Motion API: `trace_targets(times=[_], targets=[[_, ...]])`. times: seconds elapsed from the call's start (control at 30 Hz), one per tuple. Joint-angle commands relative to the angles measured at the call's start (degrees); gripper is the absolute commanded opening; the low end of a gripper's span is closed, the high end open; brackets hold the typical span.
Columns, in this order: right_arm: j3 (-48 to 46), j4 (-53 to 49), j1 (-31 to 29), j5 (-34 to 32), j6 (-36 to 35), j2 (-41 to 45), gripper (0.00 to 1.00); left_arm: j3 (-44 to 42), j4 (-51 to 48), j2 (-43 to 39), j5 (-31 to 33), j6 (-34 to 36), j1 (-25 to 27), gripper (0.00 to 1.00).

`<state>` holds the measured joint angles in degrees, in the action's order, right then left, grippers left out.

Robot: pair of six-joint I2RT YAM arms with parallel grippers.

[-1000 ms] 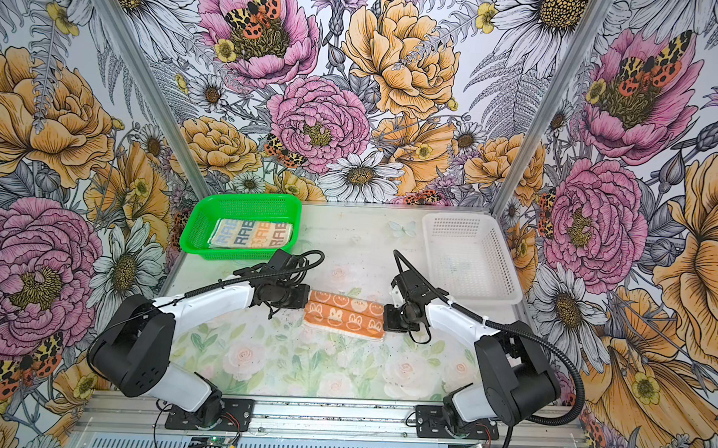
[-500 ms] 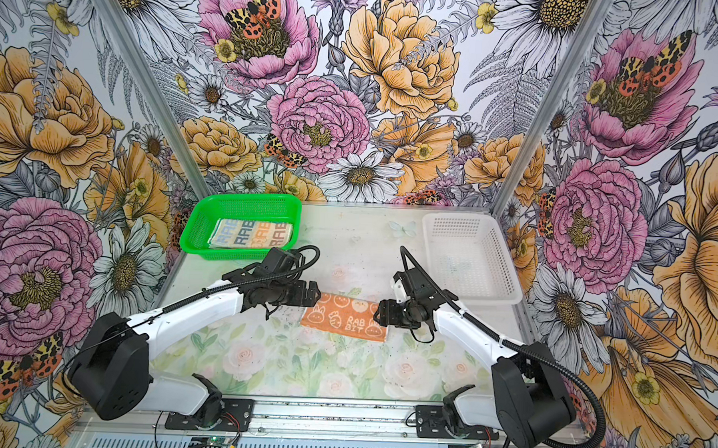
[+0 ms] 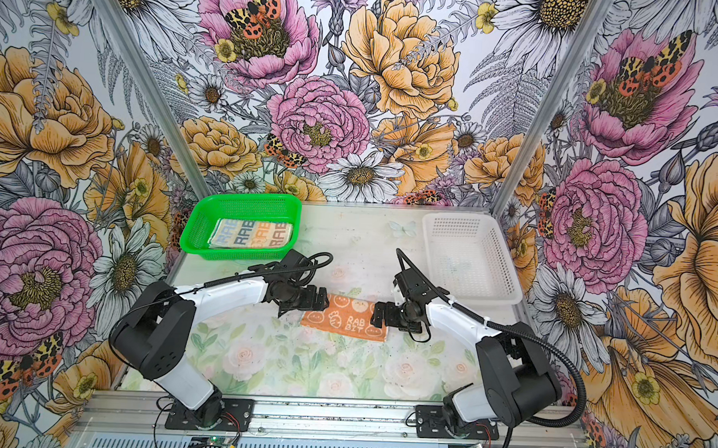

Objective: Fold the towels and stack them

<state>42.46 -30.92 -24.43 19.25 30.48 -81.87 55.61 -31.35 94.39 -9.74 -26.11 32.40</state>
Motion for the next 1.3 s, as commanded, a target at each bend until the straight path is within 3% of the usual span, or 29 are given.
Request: trace_targets(times=[0.0, 0.37, 0.5, 0.77, 1.07, 1.27], targets=[[-0.1, 1.6, -0.2, -0.7, 0.5, -0.4, 0.99, 2.4, -0.7, 1.5, -2.7, 0.4, -0.8, 0.97], [-1.7, 6.4, -0.4, 1.4, 2.5, -3.1, 0.99, 5.3, -7.9, 9.3, -0.1, 2.4, 0.9, 0.59], [-1.5, 6.9, -0.4, 1.6, 2.8, -3.2, 0.99, 5.4, -8.4, 11.9, 0.1, 2.5, 1.7, 0.35], [-0.8, 8.3, -0.6, 2.3, 3.4, -4.2, 0.99, 9.3, -12.4, 12.1, -0.1, 5.5, 1.6, 0.00], [2.6, 8.2, -0.6, 2.9, 2.8, -4.3, 0.99, 19.0, -20.7, 13.5, 1.4, 10.8, -0.2, 0.00], [6.5, 8.0, -0.5, 3.9, 1.2, -5.1, 0.99, 28.5, -27.9, 13.0, 8.6, 16.0, -1.7, 0.00]])
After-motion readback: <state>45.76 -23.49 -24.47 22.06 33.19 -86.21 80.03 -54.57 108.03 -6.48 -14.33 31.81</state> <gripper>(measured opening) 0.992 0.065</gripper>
